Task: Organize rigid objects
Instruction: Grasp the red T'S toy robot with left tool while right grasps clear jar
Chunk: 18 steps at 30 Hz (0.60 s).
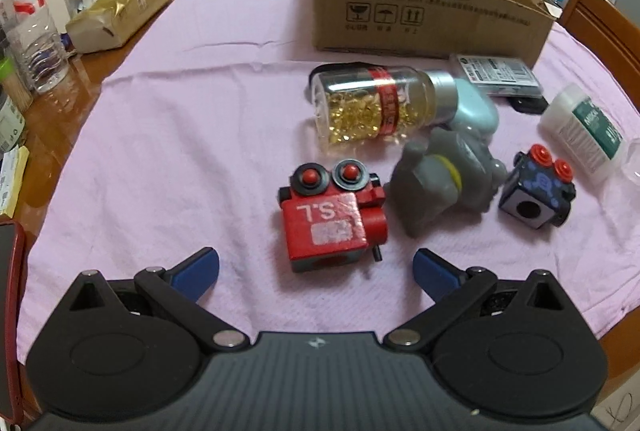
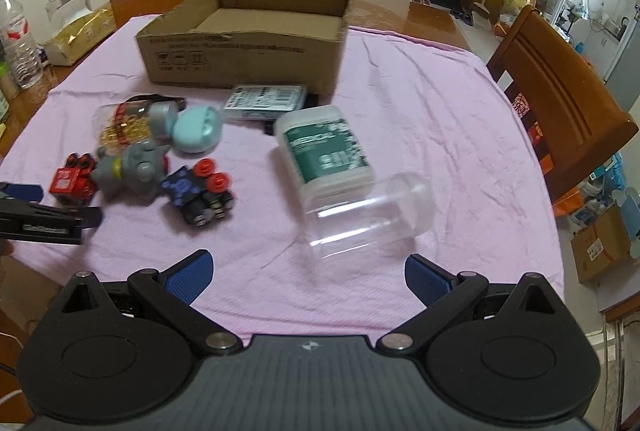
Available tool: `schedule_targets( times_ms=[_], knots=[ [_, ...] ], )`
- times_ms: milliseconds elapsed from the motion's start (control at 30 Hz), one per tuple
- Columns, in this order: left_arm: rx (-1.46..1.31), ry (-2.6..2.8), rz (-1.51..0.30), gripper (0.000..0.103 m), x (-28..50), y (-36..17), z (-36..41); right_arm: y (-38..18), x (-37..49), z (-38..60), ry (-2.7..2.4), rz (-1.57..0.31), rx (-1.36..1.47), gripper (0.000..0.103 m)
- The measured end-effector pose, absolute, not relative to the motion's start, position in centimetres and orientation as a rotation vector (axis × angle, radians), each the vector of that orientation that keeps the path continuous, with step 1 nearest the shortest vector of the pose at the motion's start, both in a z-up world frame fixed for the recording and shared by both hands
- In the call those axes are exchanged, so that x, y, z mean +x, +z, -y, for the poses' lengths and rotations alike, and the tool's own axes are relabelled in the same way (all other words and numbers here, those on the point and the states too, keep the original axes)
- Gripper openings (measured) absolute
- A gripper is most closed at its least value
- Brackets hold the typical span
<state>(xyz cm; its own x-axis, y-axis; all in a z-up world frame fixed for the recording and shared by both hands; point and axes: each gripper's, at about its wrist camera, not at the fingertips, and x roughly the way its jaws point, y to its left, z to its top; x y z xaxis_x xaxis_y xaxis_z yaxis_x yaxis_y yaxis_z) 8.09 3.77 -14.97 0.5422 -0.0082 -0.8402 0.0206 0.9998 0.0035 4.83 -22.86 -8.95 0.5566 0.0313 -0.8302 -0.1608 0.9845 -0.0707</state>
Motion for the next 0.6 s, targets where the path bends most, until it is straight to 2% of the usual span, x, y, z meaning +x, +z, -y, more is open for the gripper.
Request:
schedule_targets(
  times_ms=[300, 600],
  knots=[
    [0.024, -0.040, -0.999, 0.103, 7.9, -15.0, -3.9, -9.0, 10.4, 27.6, 0.147, -0.923, -0.119, 0.103],
    [0.041, -0.073, -0.997, 0.103, 8.3, -15.0, -4.2, -11.2, 13.1, 28.6, 0.209, -1.024, -0.039, 0.103]
  ],
)
